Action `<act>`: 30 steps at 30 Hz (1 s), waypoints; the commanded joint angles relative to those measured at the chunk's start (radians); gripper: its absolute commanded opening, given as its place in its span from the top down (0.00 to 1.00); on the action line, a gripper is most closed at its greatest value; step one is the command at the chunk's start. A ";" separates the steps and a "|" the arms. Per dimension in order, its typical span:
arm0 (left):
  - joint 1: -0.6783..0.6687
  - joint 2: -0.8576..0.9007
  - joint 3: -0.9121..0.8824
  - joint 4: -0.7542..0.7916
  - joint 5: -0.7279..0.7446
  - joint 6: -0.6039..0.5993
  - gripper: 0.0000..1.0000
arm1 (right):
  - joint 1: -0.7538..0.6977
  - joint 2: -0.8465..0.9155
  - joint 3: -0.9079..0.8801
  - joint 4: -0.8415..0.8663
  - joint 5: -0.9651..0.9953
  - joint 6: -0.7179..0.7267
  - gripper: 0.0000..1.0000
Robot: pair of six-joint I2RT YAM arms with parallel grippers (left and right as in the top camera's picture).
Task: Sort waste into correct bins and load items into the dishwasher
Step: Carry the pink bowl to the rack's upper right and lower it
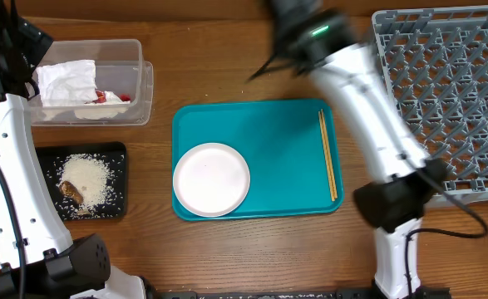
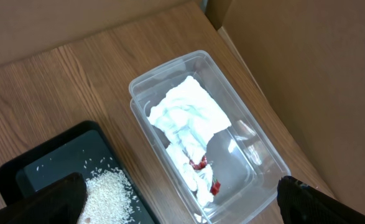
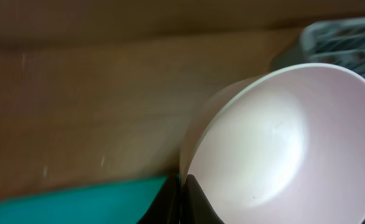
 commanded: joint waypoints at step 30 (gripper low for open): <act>-0.001 0.005 0.002 0.000 -0.017 -0.006 0.00 | -1.239 -0.012 -0.524 0.543 -1.565 -0.114 0.96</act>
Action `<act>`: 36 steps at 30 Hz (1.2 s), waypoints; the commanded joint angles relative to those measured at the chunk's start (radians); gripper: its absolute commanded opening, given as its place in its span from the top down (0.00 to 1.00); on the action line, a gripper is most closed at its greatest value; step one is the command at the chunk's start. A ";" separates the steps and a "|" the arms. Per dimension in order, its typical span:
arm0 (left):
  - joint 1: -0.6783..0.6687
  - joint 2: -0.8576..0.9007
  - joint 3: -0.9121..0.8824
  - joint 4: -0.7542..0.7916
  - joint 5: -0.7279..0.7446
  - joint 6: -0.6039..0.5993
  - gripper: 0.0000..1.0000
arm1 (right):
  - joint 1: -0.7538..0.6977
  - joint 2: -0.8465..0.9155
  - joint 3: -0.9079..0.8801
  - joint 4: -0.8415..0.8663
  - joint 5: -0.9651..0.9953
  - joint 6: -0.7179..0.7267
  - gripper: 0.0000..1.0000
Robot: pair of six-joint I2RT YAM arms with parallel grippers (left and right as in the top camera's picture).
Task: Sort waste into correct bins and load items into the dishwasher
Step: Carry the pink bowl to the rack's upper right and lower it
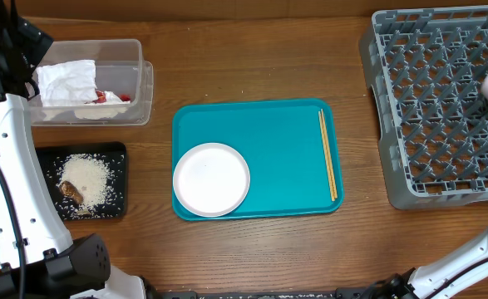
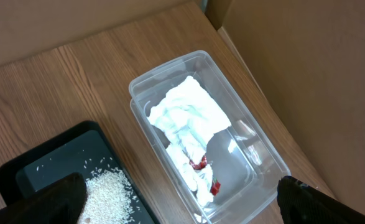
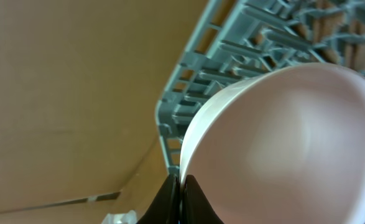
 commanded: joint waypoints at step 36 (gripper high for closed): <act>-0.001 0.005 0.002 0.000 -0.017 -0.006 0.00 | 0.048 -0.003 -0.055 0.110 0.004 0.042 0.96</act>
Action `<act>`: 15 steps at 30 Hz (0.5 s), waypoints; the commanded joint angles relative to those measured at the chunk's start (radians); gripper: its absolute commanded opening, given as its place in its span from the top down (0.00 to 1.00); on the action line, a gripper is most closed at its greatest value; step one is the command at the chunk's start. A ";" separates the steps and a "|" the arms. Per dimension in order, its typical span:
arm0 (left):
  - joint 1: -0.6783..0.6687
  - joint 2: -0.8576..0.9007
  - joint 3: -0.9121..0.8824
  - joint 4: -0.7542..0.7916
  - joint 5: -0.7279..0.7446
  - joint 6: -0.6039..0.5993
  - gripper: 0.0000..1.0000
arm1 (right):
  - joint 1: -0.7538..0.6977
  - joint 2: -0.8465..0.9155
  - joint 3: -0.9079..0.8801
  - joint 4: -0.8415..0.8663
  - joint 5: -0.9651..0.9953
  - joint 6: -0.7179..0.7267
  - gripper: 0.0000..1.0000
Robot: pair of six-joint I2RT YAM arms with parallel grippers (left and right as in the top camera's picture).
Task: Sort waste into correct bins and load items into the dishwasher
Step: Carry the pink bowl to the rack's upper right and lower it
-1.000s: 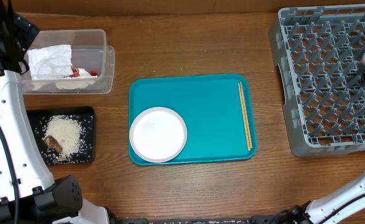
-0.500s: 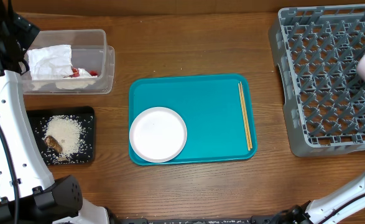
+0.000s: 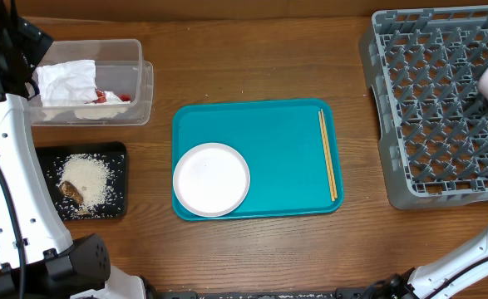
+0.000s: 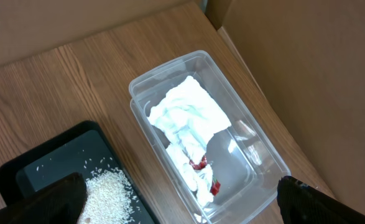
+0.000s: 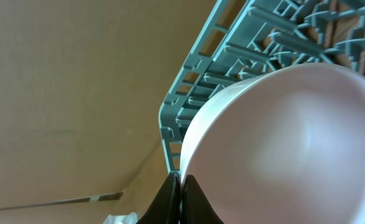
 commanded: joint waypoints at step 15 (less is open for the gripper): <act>-0.001 0.005 0.002 0.001 -0.017 -0.006 0.00 | -0.013 0.037 -0.005 -0.003 0.031 0.024 0.96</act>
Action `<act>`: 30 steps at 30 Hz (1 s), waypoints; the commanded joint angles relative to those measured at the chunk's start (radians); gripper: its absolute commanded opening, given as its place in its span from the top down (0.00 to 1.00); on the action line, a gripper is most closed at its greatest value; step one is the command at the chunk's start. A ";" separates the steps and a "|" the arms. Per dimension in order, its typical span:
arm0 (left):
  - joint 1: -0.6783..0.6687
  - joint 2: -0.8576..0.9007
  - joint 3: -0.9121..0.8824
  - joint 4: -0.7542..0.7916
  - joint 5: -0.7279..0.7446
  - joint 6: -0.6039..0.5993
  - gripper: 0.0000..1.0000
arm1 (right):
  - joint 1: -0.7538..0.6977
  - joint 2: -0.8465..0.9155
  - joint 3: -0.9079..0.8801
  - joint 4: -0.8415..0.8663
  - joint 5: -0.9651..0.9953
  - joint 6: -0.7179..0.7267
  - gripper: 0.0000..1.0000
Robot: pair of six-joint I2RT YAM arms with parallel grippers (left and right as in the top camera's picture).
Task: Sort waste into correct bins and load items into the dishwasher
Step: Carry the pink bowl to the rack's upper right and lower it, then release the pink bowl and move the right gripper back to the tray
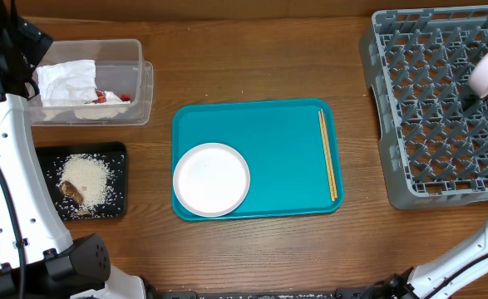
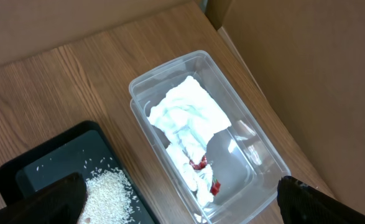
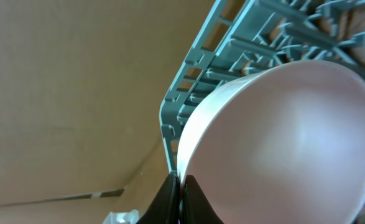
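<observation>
A pale pink bowl (image 1: 486, 71) hangs tilted over the right side of the grey dish rack (image 1: 431, 108). My right gripper (image 3: 181, 186) is shut on the bowl's rim; the bowl (image 3: 281, 137) fills its view, with the rack's edge (image 3: 198, 59) behind it. A white plate (image 1: 211, 179) and a pair of chopsticks (image 1: 328, 155) lie on the teal tray (image 1: 285, 149). My left gripper (image 2: 181, 208) stands open high above the clear bin (image 2: 207, 137), which holds crumpled white tissue and red scraps.
A black tray (image 1: 81, 183) with rice and a brown food scrap sits at the front left, below the clear bin (image 1: 90, 81). Brown cardboard walls stand behind the table and beside the rack. The left arm's white links run down the left edge.
The bowl has shifted slightly to the left and farther back over the rack, still pinched by my right gripper. The left arm, tray, plate and chopsticks have not moved.
My right arm first reached across the table behind the tray with the bowl in its grip. A second later the bowl was over the rack's right side. It has stayed there with small shifts. The left gripper has hung open over the clear bin throughout.
</observation>
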 commanded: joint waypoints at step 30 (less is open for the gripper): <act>-0.001 0.005 0.002 0.000 -0.017 -0.006 0.00 | -0.079 -0.171 -0.004 -0.250 0.625 0.111 0.68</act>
